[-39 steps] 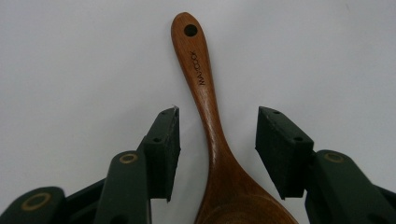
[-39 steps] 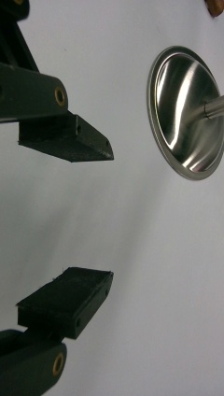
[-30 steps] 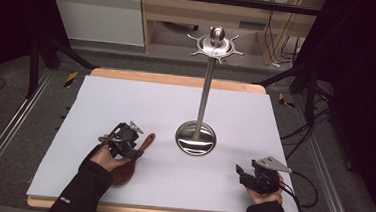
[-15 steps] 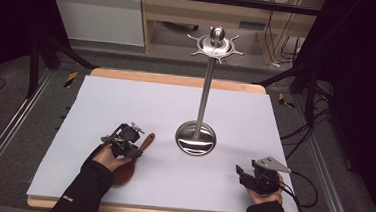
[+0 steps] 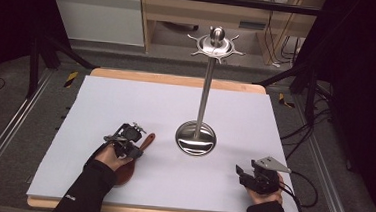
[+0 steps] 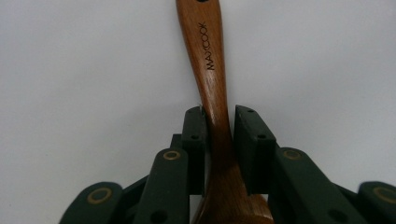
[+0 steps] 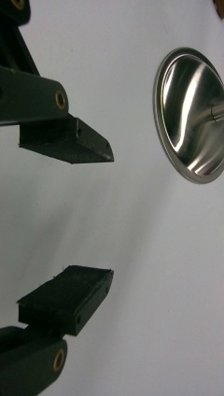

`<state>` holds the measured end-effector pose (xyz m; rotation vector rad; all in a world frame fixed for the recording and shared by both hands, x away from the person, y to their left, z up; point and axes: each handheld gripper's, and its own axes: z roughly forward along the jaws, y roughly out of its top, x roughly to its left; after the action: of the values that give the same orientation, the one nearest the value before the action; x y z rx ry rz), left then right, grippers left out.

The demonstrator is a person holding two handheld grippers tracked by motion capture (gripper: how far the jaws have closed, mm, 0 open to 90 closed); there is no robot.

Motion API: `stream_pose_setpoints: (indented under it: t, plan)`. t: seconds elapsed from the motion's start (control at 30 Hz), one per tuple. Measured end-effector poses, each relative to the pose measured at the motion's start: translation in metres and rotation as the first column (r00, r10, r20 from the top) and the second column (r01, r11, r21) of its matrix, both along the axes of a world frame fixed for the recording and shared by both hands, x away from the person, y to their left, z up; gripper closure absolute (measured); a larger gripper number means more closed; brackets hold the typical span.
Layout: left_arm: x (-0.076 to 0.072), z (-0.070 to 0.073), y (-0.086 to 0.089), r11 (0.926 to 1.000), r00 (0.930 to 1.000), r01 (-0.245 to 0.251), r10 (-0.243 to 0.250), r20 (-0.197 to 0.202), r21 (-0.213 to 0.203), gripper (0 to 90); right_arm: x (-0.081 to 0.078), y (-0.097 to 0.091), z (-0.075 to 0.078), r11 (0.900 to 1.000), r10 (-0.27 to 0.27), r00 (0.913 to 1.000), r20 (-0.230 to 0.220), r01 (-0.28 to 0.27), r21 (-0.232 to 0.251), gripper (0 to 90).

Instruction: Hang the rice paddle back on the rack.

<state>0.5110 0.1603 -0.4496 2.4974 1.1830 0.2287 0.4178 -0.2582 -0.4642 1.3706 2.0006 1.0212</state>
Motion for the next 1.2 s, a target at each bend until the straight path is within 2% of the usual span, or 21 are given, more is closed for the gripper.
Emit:
stream_pose_setpoints:
  t: [0.13,0.37,0.6,0.77,1.1,1.2]
  plan:
    - [-0.0005,0.0003,0.0009,0.9998,0.9998,0.02,-0.02,-0.001,0.006,77.1,0.0001,-0.0006,-0.0002,1.0,0.003,1.0,0.007,-0.003,-0.007,37.5]
    - [-0.0018,0.0009,0.0013,0.9984,0.9984,0.055,-0.054,-0.012,0.016,76.8,-0.0001,-0.0002,-0.0001,1.0,0.003,1.0,0.0,-0.003,-0.002,38.0]
    - [0.0004,0.002,-0.0021,0.994,0.995,0.097,-0.096,-0.028,0.05,75.3,0.0007,-0.0006,-0.0003,0.9999,0.011,0.9999,0.0,-0.011,-0.007,38.6]
    - [0.0022,0.0024,-0.0045,0.9918,0.9933,0.109,-0.106,-0.045,0.067,75.0,0.0007,-0.0008,-0.0002,0.9999,0.01,0.9999,-0.001,-0.01,-0.003,38.8]
    - [0.0051,0.002,-0.0019,0.9935,0.9929,0.105,-0.102,-0.061,0.044,76.3,0.0013,-0.0007,-0.0002,0.9998,0.017,0.9998,-0.014,-0.017,0.004,38.5]
    - [0.0059,0.0025,-0.0034,0.9921,0.992,0.111,-0.107,-0.067,0.058,77.0,0.0019,-0.0011,-0.0007,0.9998,0.019,0.9998,-0.009,-0.019,-0.002,38.4]
